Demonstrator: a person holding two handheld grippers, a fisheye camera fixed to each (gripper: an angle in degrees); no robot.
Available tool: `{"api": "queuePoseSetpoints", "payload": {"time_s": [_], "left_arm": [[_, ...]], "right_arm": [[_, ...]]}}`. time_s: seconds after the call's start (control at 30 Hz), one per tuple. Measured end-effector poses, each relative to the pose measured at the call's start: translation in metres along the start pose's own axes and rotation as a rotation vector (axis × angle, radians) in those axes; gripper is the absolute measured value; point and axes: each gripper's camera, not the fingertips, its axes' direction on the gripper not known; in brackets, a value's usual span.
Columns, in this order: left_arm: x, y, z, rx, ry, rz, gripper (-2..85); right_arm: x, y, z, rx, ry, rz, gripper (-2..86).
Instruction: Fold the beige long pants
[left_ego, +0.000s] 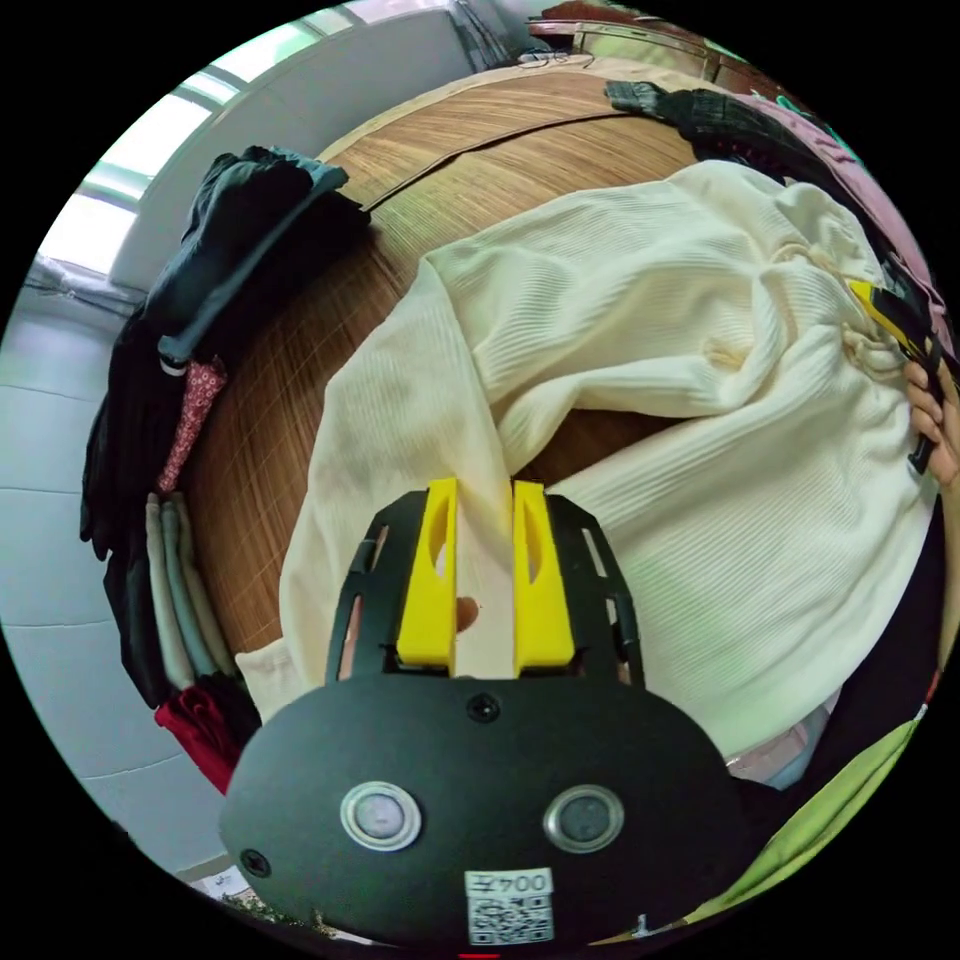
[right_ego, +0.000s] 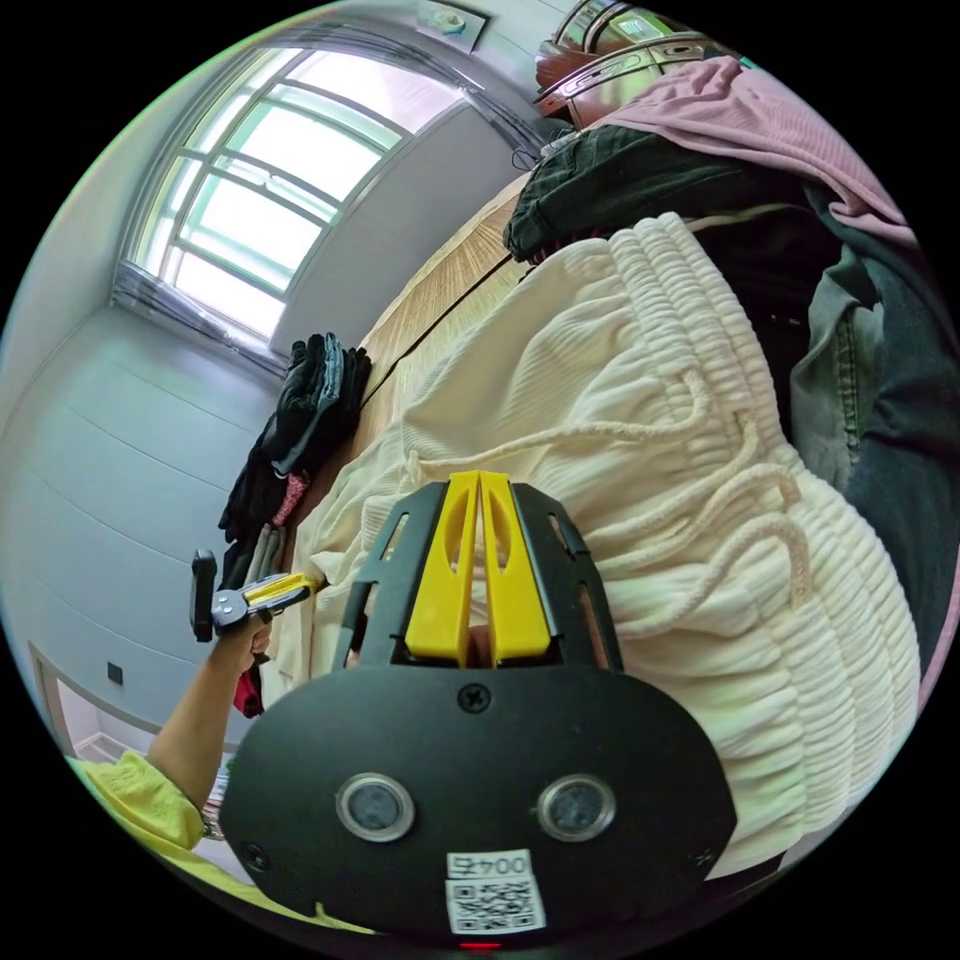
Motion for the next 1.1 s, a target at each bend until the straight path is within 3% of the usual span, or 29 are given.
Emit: {"api": "queuePoseSetpoints", "payload": {"time_s": [0.17,0.3,0.47,0.63,0.87,1.1], "left_arm": [[0.009,0.008,0.007,-0.006,-0.015,0.0,2.4],[-0.004,0.019,-0.021,0.054,-0.208,-0.117,1.4],[-0.036,0.047,-0.065,0.225,-0.333,-0.336,1.0],[-0.028,0.071,-0.086,0.335,-0.485,-0.296,0.9],[-0.009,0.096,-0.103,0.506,-0.502,-0.283,0.6],[0.01,0.117,-0.089,0.546,-0.575,-0.197,0.4]], "right_arm": [[-0.011,-0.011,-0.004,0.022,0.011,-0.023,-0.1],[-0.025,-0.019,-0.01,0.064,0.009,-0.076,2.9],[-0.062,-0.038,-0.024,0.11,0.058,-0.248,8.2],[-0.113,-0.083,-0.049,0.168,0.16,-0.483,9.3],[-0.188,-0.273,0.071,-0.368,0.25,-0.842,11.8],[-0.199,-0.309,0.183,-0.721,0.384,-0.985,13.6]]}}
